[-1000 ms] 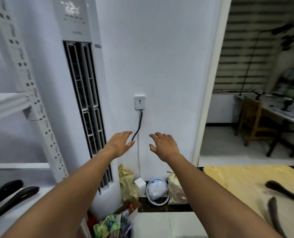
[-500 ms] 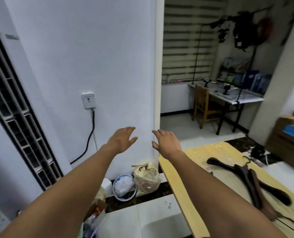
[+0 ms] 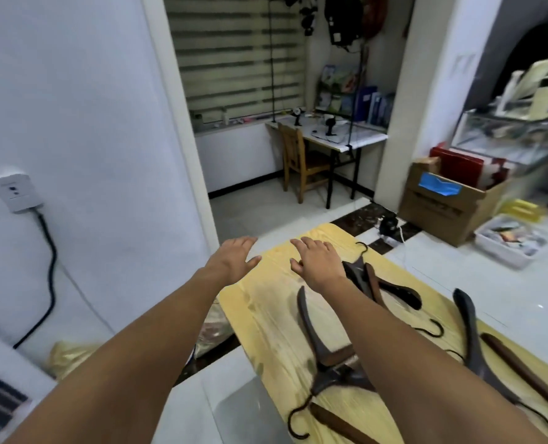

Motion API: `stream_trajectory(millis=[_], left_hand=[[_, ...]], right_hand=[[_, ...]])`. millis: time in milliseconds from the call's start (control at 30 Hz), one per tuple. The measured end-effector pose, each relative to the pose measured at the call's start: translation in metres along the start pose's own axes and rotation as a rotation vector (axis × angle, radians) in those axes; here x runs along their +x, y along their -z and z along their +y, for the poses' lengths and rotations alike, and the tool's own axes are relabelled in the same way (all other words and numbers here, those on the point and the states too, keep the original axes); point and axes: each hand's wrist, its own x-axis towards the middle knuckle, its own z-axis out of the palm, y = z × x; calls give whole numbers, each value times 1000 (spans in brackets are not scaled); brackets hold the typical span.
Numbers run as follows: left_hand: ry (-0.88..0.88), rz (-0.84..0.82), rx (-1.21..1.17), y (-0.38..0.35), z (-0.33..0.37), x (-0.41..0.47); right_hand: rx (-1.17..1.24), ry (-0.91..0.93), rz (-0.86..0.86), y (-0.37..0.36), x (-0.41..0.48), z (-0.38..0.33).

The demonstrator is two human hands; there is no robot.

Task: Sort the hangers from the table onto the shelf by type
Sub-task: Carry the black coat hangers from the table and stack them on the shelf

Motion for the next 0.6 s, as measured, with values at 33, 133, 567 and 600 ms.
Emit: stream_trajectory(millis=[33,133,567,600], left_hand=[[-36,-14,5,-7,15,11],[-140,-39,21,-28,52,36],[-286,-157,6,-85,123,102],[-303,-166,12,-88,127,109]], right_hand=[[1,-33,-8,-1,-6,18],[1,-117,-30,-7,-21,62],[-13,-328,-94,-39,-48,146],[-20,-343,-103,-43,-47,151]])
